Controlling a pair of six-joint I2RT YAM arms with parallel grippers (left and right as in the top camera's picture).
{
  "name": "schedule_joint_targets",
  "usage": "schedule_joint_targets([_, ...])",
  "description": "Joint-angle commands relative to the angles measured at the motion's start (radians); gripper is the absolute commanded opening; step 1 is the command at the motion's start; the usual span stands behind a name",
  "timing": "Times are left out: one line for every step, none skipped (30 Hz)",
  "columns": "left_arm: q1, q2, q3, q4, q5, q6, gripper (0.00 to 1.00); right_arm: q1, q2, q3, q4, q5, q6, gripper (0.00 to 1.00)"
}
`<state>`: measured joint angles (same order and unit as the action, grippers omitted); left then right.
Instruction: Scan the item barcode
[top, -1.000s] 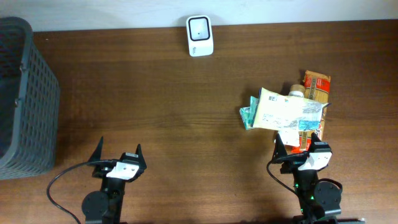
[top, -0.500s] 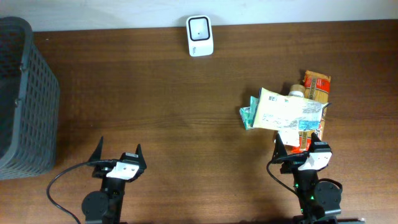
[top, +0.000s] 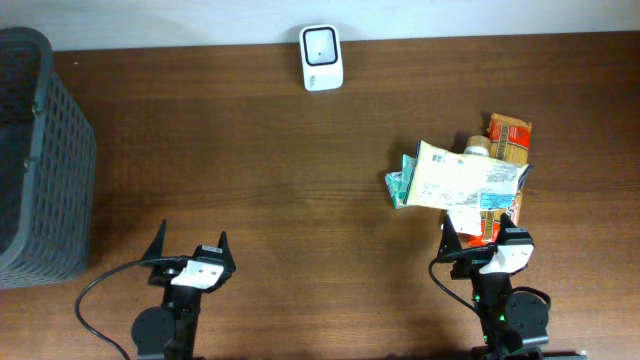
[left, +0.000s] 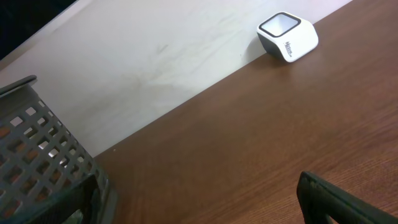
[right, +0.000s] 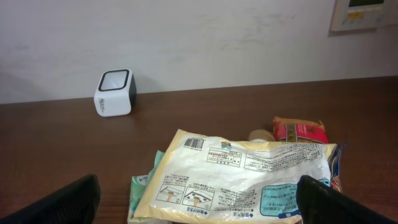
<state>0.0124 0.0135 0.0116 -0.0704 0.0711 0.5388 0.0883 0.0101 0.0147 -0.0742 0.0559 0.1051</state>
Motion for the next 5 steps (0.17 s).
schedule_joint_targets([-0.006, -0.008, -0.003, -0.006, -0.008, 0.016, 0.99, 0.008, -0.007, -0.009, -0.001, 0.005, 0.003, 0.99])
schedule_joint_targets([-0.006, -0.008, -0.003, -0.006, -0.008, 0.016, 0.99, 0.008, -0.007, -0.009, -0.001, 0.005, 0.003, 0.99])
schedule_joint_targets([-0.006, -0.008, -0.003, -0.006, -0.008, 0.016, 0.99, 0.008, -0.007, -0.009, -0.001, 0.005, 0.003, 0.99])
schedule_joint_targets([-0.006, -0.008, -0.003, -0.006, -0.008, 0.016, 0.99, 0.008, -0.007, -0.009, -0.001, 0.005, 0.003, 0.99])
schedule_joint_targets([-0.006, -0.008, -0.003, -0.006, -0.008, 0.016, 0.99, 0.008, -0.007, -0.009, -0.001, 0.005, 0.003, 0.99])
